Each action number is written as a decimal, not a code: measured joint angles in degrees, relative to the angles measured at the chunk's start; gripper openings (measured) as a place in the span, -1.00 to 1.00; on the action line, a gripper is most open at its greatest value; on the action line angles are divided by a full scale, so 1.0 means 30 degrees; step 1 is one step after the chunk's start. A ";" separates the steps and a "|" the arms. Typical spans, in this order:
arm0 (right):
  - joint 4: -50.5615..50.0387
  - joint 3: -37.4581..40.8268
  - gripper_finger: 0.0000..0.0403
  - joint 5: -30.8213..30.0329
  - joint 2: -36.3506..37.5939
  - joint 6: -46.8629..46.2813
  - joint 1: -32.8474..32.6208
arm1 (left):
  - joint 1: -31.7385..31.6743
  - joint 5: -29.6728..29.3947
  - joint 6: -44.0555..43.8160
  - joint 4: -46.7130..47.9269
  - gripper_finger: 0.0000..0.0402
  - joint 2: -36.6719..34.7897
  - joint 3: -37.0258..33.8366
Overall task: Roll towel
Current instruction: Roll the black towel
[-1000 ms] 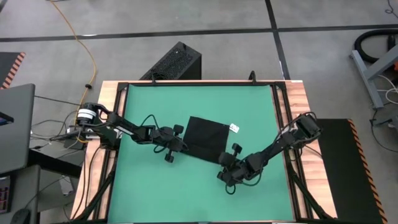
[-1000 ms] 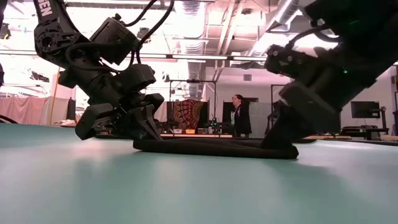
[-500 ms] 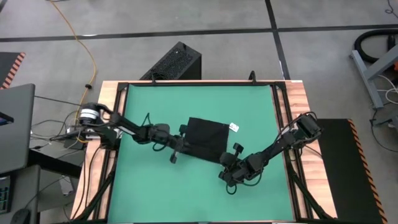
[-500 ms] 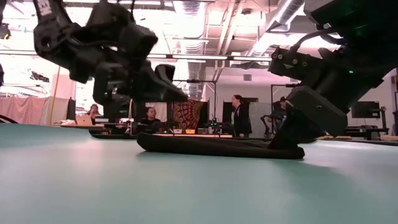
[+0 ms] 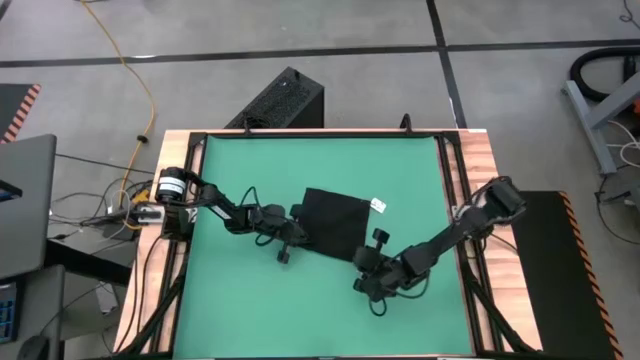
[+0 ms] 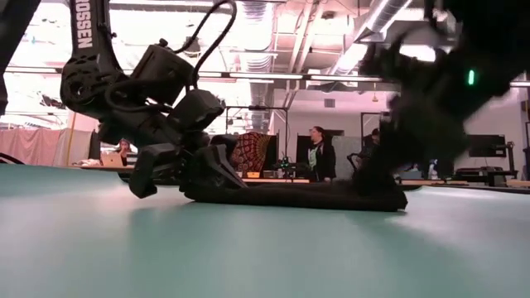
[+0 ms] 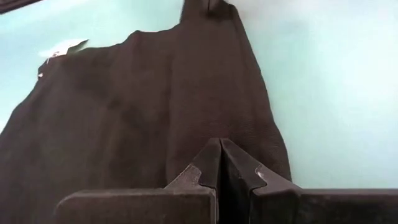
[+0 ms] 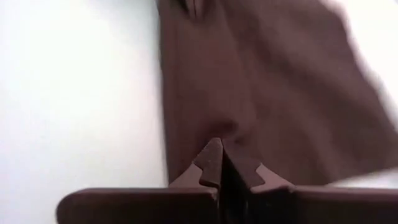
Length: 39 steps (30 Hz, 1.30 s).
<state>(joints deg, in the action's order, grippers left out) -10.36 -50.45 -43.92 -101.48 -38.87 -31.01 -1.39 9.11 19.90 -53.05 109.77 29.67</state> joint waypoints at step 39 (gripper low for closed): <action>-0.1087 0.2731 0.26 -0.1034 -0.0676 0.3902 -0.0397 | -0.0336 -0.0635 -0.1559 0.2118 -1.00 -0.0043 0.0000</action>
<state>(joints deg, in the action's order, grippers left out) -13.63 -42.26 -47.02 -103.50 -27.16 -32.21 -2.40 7.20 15.22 -46.70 109.65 29.67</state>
